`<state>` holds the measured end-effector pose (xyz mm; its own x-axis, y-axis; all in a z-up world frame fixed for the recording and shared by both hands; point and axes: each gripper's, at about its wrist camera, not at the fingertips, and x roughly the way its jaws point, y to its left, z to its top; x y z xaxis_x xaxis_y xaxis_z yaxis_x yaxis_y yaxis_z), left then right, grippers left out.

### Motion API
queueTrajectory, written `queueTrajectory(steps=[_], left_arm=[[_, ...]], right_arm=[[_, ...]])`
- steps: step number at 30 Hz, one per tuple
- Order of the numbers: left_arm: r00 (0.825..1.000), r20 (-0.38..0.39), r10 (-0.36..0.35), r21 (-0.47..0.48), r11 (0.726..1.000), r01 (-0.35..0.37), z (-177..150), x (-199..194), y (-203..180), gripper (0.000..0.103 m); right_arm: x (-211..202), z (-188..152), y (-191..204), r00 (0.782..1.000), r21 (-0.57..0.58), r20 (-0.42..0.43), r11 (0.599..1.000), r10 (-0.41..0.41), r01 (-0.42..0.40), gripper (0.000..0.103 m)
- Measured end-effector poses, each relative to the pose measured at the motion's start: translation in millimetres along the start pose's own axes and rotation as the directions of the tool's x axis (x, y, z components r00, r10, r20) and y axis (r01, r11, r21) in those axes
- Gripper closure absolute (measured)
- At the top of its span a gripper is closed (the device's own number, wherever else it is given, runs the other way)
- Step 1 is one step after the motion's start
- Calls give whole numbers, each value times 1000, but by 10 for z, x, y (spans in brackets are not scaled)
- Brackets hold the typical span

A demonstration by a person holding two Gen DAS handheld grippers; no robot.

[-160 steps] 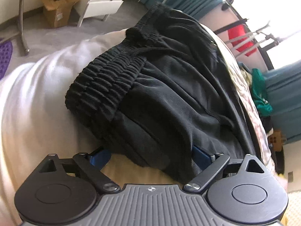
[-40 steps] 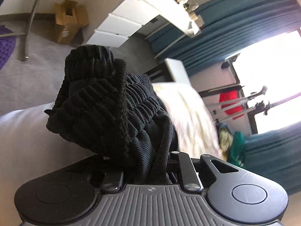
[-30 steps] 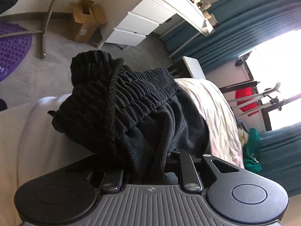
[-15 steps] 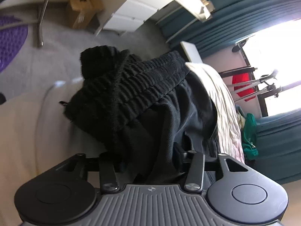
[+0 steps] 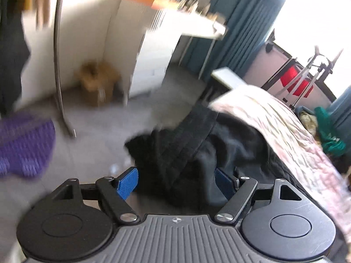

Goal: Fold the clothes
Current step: 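Open the left gripper and lay the folded pants down while the right gripper holds the hem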

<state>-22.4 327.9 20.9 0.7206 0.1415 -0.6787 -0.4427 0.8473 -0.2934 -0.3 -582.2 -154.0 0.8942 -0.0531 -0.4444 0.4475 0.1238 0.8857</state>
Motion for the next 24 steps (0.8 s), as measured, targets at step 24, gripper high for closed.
queueTrajectory(steps=[24], left_arm=[[997, -2, -81, 522, 850, 70, -1471, 945, -2571, 24]], right_arm=[[-70, 28, 97, 998, -112, 57, 994, -2, 8, 90]])
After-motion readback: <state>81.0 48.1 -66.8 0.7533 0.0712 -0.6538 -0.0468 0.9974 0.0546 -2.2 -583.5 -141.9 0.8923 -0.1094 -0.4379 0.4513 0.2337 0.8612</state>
